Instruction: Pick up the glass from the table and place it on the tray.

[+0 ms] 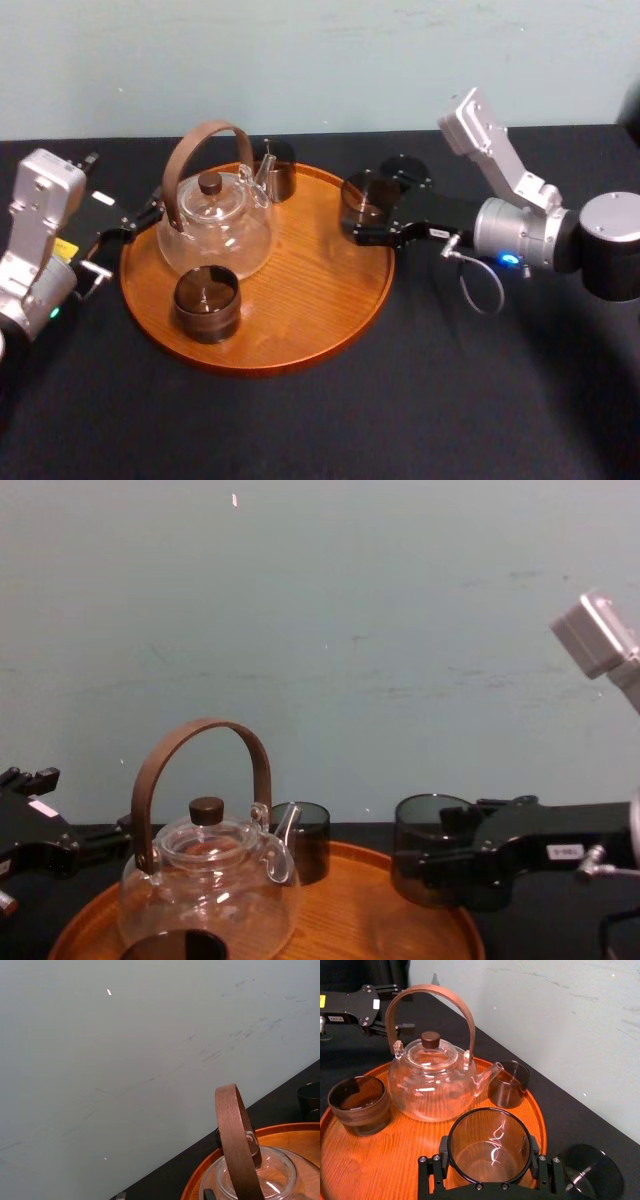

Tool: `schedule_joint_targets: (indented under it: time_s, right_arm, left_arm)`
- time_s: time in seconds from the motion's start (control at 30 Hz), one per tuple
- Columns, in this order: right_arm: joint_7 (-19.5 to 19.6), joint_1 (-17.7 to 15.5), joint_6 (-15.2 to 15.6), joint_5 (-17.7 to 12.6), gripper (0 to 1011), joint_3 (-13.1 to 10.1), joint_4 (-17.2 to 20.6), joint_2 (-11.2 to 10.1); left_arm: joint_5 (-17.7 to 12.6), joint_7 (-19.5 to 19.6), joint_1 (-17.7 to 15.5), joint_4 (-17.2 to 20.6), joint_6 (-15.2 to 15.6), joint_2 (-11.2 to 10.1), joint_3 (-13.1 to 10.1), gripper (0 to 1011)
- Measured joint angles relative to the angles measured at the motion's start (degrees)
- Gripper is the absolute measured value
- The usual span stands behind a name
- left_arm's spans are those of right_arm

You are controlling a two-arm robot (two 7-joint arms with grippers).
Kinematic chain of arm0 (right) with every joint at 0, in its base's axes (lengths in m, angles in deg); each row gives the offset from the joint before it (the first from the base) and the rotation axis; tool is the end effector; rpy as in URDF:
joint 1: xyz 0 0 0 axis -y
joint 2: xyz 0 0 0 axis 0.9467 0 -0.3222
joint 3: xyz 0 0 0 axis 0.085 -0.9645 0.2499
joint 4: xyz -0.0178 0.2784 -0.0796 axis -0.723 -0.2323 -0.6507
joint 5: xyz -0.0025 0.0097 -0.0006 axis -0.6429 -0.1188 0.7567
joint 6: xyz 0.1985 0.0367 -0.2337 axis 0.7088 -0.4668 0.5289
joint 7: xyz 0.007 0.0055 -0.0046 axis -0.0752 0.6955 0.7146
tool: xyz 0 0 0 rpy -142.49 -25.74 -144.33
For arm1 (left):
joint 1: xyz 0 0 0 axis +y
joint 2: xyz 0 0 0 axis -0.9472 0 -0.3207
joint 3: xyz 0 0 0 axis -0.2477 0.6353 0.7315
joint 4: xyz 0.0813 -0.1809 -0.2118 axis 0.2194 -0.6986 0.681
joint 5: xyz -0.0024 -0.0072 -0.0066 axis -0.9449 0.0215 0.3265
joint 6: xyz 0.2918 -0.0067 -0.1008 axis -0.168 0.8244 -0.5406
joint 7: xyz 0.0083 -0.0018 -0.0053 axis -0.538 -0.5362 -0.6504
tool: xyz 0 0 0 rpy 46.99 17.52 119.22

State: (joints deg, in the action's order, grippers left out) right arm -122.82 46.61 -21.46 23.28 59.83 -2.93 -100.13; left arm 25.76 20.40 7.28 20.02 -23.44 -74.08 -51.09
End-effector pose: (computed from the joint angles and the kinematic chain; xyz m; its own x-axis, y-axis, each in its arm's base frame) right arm 0.4336 -0.0231 -0.2546 0.8072 -0.5788 0.1156 0.5816 0.7466 -0.3228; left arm 0.3581 0.0825 -0.3023 0.2923 0.8803 0.3736 -0.9552 0.2874 0.0700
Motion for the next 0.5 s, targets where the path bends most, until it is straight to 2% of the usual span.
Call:
schedule_joint_targets:
  time_s: [0.5]
  right_arm:
    - [-0.1,3.1,-3.9,0.9,906,2.1,-7.5,5.0]
  left_arm:
    - [0.0,0.0,0.0,0.0,0.0,0.0,0.0,1001]
